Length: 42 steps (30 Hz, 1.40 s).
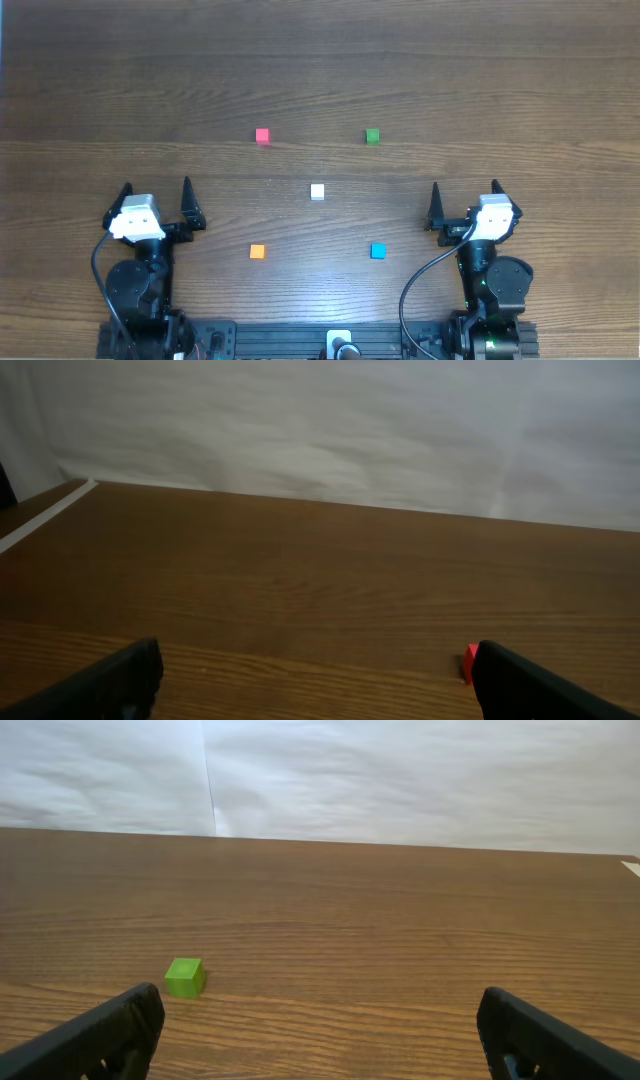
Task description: Stack Cubes
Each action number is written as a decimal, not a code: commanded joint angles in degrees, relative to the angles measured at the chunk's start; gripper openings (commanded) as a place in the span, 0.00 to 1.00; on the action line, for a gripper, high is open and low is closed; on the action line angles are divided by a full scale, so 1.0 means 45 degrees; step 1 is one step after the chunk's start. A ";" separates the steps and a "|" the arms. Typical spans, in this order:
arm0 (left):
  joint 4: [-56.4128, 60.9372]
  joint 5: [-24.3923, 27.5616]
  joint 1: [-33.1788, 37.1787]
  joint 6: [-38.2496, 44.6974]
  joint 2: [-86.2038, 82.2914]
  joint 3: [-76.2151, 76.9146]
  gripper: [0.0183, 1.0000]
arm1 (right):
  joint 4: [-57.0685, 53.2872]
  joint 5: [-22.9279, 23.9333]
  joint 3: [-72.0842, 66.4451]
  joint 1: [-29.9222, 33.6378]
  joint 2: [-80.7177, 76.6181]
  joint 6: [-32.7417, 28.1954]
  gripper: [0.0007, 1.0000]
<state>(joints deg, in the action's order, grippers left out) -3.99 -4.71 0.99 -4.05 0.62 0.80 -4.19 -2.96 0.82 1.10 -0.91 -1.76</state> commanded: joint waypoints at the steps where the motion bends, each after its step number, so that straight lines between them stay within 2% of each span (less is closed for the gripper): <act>1: 0.0039 0.0126 -0.0053 0.0146 -0.0097 -0.0102 1.00 | 0.0049 -0.0219 -0.0117 0.0078 0.0126 -0.0049 0.99; 28: 0.0039 0.0146 -0.0058 0.0141 -0.0049 -0.0102 1.00 | 0.0049 -0.0219 -0.0117 0.0078 0.0126 -0.0049 0.99; 42: 0.0029 0.0996 -0.0199 -0.0141 0.0466 0.0117 1.00 | 0.0049 -0.0219 -0.0117 0.0078 0.0126 -0.0049 0.99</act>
<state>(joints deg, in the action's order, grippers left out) -3.99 -1.87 0.38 -4.10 1.02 0.80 -4.21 -2.96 0.82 1.10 -0.91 -1.76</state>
